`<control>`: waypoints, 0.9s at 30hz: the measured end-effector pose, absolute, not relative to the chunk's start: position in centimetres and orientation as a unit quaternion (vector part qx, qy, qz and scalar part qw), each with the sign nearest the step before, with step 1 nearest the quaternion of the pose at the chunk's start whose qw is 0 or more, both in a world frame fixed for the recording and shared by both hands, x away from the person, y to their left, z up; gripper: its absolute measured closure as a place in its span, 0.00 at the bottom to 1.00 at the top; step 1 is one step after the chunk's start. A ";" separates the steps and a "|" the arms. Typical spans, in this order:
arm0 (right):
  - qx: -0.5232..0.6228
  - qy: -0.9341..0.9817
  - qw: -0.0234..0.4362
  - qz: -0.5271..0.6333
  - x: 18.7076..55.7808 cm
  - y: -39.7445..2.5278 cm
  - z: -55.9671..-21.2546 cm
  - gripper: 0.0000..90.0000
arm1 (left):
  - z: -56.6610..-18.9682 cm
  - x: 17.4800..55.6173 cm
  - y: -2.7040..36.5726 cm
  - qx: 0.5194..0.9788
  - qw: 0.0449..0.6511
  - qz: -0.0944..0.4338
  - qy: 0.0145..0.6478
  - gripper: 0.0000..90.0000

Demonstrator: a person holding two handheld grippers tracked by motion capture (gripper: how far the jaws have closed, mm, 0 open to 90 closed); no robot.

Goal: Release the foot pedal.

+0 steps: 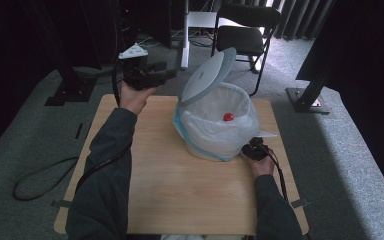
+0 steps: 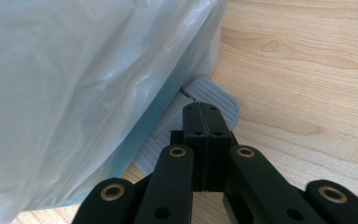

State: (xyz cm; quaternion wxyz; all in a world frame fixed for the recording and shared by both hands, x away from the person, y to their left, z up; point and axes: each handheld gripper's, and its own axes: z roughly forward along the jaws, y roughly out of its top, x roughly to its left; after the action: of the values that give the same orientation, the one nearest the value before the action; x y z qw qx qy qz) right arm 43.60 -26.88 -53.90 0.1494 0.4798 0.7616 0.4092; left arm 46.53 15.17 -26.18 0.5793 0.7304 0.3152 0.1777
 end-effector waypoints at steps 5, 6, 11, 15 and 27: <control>0.480 0.761 0.148 0.410 43.6 -26.9 -53.9 1.00 | -27.3 46.6 16.0 0.727 0.578 0.173 0.327 0.48; 0.480 0.761 0.147 0.411 43.6 -26.9 -53.9 1.00 | -27.5 46.6 16.0 0.727 0.578 0.172 0.328 0.48; 0.479 0.761 0.148 0.412 43.6 -27.0 -53.9 1.00 | -28.4 46.5 16.3 0.726 0.578 0.169 0.333 0.48; 0.480 0.760 0.148 0.413 43.6 -27.0 -54.0 1.00 | -29.3 46.1 16.5 0.725 0.579 0.166 0.335 0.48; 0.488 0.754 0.147 0.415 43.5 -26.9 -54.0 1.00 | -32.1 45.7 17.5 0.724 0.572 0.156 0.353 0.48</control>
State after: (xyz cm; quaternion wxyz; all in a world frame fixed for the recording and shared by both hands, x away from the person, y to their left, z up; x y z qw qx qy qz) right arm 43.54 -26.93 -53.99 0.1467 0.4882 0.7538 0.4147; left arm 45.72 17.47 -32.09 0.5721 0.7236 0.3532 0.1562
